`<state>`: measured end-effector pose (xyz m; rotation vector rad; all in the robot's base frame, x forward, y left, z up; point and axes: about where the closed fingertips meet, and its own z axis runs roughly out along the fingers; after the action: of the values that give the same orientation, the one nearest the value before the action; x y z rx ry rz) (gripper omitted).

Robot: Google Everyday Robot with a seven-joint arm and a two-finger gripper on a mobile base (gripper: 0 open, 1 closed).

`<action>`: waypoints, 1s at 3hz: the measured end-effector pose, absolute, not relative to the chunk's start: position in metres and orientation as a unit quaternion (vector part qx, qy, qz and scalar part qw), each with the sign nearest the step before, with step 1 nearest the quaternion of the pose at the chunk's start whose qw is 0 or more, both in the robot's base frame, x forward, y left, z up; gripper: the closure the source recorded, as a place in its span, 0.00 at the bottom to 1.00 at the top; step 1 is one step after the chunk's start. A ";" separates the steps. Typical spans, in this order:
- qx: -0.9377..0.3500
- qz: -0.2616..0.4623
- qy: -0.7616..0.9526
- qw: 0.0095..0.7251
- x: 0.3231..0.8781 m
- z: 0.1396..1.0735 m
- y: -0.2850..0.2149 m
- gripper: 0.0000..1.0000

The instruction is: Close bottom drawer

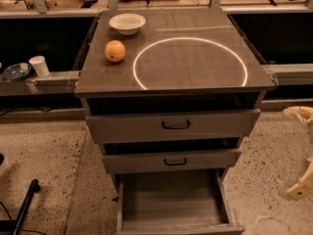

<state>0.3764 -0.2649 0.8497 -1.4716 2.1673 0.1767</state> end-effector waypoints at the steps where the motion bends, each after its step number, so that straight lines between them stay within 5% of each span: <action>1: -0.557 0.046 0.784 0.271 0.371 0.867 -0.256 0.00; 3: -0.553 0.112 0.743 0.359 0.364 0.770 -0.191 0.00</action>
Offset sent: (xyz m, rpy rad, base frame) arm 0.0141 0.0564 -0.0754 0.2222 -0.2934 -0.0092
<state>0.3643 -0.1909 0.7696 -1.4273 1.9167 0.2888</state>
